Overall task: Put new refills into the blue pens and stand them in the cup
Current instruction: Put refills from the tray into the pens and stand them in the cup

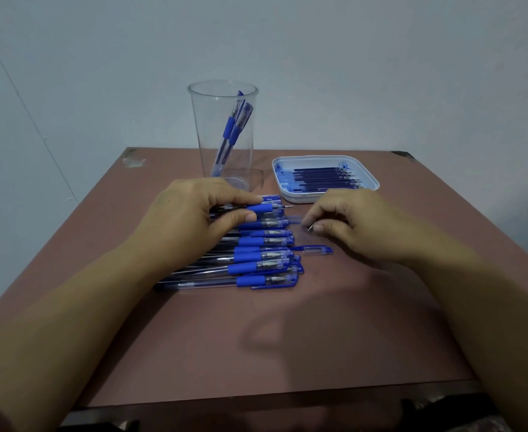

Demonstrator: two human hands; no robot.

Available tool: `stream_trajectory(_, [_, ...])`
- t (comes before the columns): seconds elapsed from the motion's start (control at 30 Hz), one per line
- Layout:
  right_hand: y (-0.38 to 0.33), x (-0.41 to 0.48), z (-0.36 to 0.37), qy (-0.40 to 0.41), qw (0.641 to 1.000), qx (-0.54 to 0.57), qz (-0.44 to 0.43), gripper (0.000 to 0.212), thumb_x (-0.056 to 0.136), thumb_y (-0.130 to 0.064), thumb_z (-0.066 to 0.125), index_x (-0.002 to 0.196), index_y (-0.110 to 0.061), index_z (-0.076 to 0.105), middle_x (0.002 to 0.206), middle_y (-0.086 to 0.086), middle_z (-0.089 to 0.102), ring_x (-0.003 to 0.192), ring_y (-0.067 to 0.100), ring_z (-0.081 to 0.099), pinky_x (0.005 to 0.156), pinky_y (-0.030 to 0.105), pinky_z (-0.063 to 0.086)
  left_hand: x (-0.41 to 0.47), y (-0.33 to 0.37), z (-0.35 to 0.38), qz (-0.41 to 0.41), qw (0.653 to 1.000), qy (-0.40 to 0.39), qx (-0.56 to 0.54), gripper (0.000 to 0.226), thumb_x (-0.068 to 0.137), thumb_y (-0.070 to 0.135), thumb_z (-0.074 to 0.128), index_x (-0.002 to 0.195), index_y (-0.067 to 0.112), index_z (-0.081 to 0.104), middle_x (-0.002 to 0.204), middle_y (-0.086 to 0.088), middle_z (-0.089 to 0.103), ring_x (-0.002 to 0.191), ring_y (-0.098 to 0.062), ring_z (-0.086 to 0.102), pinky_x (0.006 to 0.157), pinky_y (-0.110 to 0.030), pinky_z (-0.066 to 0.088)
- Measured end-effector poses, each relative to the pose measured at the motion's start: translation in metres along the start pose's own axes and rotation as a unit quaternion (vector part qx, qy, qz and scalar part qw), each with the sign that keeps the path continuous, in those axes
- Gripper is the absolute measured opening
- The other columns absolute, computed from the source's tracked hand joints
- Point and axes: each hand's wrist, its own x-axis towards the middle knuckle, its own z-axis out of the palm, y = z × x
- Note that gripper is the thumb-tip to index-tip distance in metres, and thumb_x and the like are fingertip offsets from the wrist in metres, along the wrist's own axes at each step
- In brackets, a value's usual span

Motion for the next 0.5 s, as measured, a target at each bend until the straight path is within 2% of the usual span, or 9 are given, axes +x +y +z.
stream_trajectory(0.13, [-0.0026,0.0014,0.0006,-0.030,1.000,-0.010,0.003,0.019,0.094,-0.021,0.060,0.100,-0.037,0.069,0.097,-0.027,0.058,0.097,-0.003,0.056,0.086,0.017,0.042,-0.0005,-0.0015,0.0022,-0.004,1.000,-0.006,0.001,0.026,0.083,0.039,0.069,0.109,0.036,0.072,0.091,0.019,0.069,0.083,-0.002,0.064,0.076,-0.031,0.054])
stream_trajectory(0.3, [-0.0029,0.0035,0.0043,-0.037,0.999,0.013,0.011,0.022,0.093,-0.019,0.062,0.099,-0.039,0.068,0.100,-0.024,0.063,0.096,-0.005,0.058,0.088,0.021,0.047,-0.0004,-0.0018,0.0027,-0.005,1.000,-0.010,0.002,0.028,0.082,0.044,0.066,0.108,0.038,0.072,0.090,0.017,0.069,0.081,-0.003,0.064,0.075,-0.035,0.054])
stream_trajectory(0.4, [-0.0045,0.0035,0.0044,-0.033,0.999,0.018,0.008,0.022,0.093,-0.019,0.063,0.102,-0.039,0.067,0.099,-0.020,0.066,0.092,-0.005,0.060,0.084,0.019,0.048,-0.0002,-0.0009,0.0026,-0.009,1.000,-0.012,-0.002,0.031,0.081,0.048,0.063,0.108,0.039,0.072,0.090,0.015,0.070,0.082,-0.005,0.064,0.075,-0.036,0.054])
stream_trajectory(0.5, [-0.0047,0.0013,0.0021,0.007,0.999,0.031,-0.005,0.024,0.092,-0.019,0.065,0.099,-0.042,0.063,0.090,-0.019,0.066,0.086,-0.004,0.060,0.074,0.010,0.044,-0.0006,0.0000,0.0023,-0.010,1.000,-0.011,-0.008,0.030,0.081,0.048,0.063,0.108,0.039,0.072,0.090,0.015,0.070,0.082,-0.004,0.064,0.076,-0.035,0.055])
